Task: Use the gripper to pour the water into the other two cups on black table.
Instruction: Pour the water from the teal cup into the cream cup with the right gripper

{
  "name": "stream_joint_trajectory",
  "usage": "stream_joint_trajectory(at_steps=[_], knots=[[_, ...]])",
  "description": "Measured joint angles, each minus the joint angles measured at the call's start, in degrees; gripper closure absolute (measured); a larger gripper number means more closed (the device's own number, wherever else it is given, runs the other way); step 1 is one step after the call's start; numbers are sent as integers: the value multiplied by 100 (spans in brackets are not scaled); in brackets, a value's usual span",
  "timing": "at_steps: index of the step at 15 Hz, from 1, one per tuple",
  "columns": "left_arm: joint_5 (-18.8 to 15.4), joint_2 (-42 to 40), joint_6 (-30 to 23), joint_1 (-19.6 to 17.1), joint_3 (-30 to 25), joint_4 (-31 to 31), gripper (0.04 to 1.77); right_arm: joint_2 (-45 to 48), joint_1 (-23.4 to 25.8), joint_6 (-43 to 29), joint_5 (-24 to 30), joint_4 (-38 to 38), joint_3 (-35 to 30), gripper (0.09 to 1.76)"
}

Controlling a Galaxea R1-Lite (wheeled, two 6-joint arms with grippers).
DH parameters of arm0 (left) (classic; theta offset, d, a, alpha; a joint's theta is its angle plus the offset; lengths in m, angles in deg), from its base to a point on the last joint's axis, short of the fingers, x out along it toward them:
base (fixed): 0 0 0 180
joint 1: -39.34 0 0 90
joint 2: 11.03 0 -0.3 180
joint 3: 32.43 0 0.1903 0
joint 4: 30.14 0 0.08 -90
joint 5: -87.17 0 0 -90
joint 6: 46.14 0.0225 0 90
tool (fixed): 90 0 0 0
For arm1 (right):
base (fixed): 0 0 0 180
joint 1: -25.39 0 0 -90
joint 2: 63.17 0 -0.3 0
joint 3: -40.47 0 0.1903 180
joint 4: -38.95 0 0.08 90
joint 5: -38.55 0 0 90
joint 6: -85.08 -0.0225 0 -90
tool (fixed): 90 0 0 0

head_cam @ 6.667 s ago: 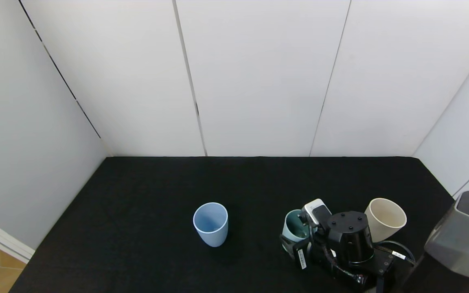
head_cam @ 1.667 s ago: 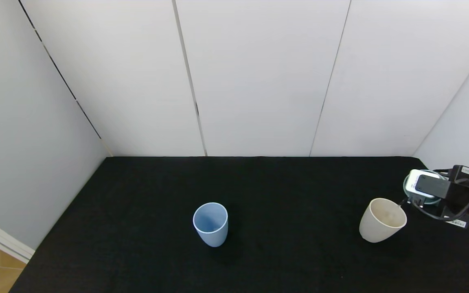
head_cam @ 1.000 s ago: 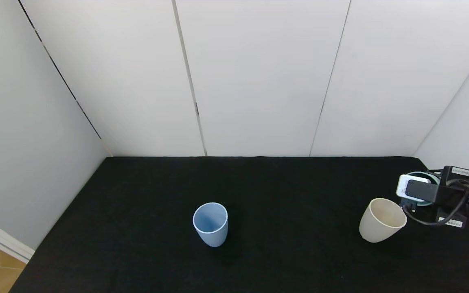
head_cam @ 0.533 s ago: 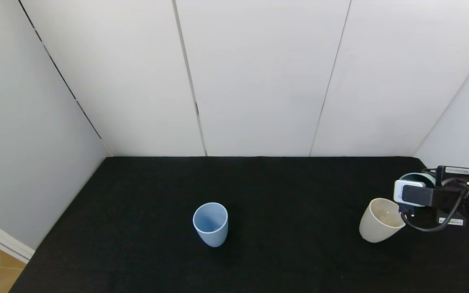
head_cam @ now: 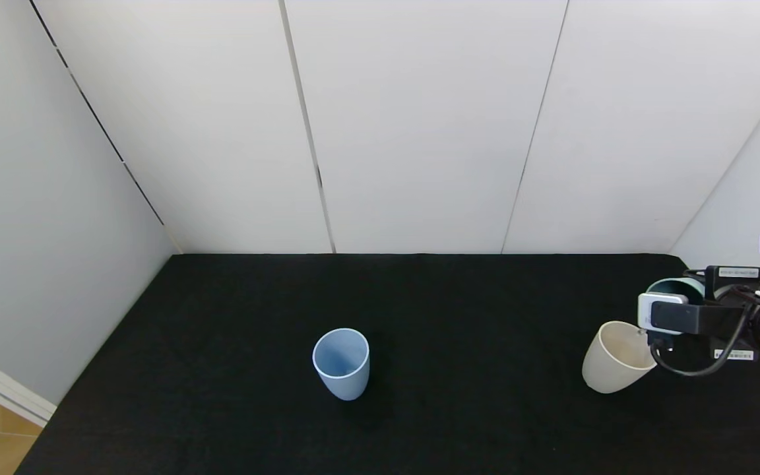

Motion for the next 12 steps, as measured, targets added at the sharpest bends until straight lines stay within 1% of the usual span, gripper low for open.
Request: stream_joint_trajectory(at_steps=[4,12], knots=[[0,0,-2,0,0,0,9,-9,2,221,-121,-13,52,67],[0,0,-2,0,0,0,9,-12,13,551,-143,-4,83,67]])
